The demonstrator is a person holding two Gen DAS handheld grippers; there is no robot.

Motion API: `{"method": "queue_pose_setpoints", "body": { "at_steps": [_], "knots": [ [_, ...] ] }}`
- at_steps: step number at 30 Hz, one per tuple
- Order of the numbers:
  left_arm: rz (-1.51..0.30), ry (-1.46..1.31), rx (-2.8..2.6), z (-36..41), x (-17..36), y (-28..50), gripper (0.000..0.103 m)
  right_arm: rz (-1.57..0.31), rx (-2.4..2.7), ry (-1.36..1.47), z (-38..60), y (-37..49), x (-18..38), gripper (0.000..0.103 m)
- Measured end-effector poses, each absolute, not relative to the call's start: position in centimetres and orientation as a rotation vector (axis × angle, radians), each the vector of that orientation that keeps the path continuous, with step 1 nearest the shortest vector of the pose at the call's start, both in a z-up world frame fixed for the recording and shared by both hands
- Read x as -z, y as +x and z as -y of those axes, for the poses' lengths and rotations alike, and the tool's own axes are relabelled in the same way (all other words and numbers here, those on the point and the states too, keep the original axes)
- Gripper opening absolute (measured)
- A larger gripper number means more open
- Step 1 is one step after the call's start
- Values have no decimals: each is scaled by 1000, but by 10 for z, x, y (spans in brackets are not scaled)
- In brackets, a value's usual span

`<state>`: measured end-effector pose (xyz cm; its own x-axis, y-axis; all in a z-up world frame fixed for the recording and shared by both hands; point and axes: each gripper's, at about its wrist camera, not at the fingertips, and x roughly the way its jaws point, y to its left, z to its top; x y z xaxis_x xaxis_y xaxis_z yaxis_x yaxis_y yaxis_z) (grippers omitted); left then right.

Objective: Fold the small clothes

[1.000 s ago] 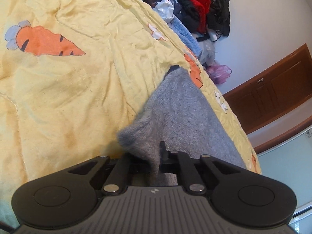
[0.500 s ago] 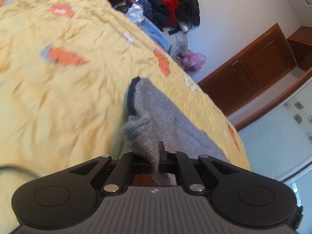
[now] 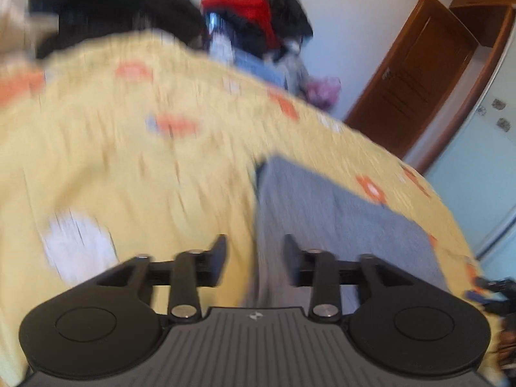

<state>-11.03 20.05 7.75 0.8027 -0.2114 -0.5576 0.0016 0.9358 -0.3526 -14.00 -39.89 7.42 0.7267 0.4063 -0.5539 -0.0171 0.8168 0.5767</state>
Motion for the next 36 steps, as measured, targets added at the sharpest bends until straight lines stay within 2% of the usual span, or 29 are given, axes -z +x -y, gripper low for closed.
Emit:
{"method": "queue_pose_setpoints", "body": {
  "at_steps": [1,4,10,14,15,16,17,18,20,21,22,25,28,32,33,36],
  "knots": [
    [-595,-282,65,-196,-86,-95,76,-707,-246,541,400,-128,-81,70],
    [-555,-144,61,-177,-90,-35,76,-702,-240,453,400,-68,-83,71],
    [-715,-57,157,-126,-54,84,76,-809,-186,312,383,50,-46,71],
    [-814,-12,175,-107,-26,128,75,-862,-217,264,365,81,-33,70],
    [-822,-16,191,-105,-22,134,66,-874,-221,251,361,85,-31,70],
    [-810,-9,205,-104,-22,134,37,-873,-227,242,358,87,-29,72],
    [-803,5,219,-101,-24,134,21,-859,-239,226,355,88,-29,72],
    [-806,13,233,-98,-25,135,9,-859,-258,212,352,89,-28,72],
    [-805,52,254,-91,-29,134,6,-855,-294,187,347,91,-28,62],
    [-798,74,251,-89,-30,134,5,-866,-313,208,348,94,-29,33],
    [-784,85,242,-89,-32,132,5,-874,-324,264,352,96,-28,19],
    [-727,72,174,-99,-36,130,5,-779,-307,300,361,89,-37,17],
    [-780,31,142,-108,-22,137,4,-789,-271,340,369,90,-29,17],
    [-755,73,112,-100,-25,131,8,-797,-245,323,361,89,-18,19],
    [-743,81,98,-99,-29,129,8,-798,-236,322,359,88,-21,25],
    [-691,174,10,-90,-44,117,9,-730,-163,266,353,77,-40,59]
  ]
}}
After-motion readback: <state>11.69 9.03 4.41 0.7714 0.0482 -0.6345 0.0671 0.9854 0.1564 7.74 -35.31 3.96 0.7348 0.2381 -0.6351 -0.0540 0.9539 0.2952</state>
